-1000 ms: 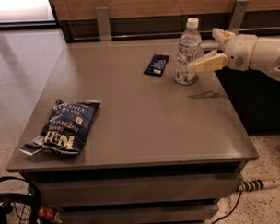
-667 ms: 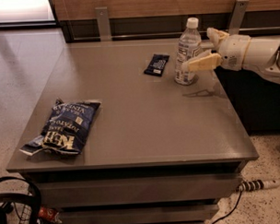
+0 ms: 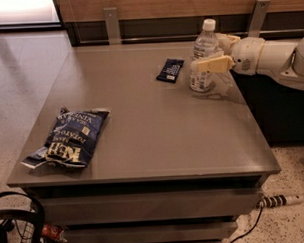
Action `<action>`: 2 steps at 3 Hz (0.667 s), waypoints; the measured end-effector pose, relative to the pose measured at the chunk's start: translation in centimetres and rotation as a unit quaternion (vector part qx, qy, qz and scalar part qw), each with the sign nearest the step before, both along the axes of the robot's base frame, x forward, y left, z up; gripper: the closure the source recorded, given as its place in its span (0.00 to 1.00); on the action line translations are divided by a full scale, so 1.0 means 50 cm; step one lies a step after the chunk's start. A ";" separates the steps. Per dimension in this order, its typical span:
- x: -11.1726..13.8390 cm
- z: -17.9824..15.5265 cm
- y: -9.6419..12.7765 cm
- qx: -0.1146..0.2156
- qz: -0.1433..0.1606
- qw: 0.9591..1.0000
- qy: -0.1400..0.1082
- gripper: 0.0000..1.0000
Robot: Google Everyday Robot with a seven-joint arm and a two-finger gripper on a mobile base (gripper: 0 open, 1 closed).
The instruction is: Move blue plastic bottle near blue chip bag
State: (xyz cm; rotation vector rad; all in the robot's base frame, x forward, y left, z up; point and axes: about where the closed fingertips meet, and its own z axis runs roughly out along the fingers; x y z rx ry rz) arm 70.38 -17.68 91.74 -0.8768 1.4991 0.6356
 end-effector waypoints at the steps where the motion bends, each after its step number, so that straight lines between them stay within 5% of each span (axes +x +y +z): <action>1: 0.001 0.000 0.006 0.000 0.002 1.000 0.000 0.41; 2: 0.002 -0.001 0.013 0.001 0.005 1.000 0.000 0.65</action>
Offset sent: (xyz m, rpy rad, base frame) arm 0.0003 0.0027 -0.0001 0.0007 0.0004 0.0040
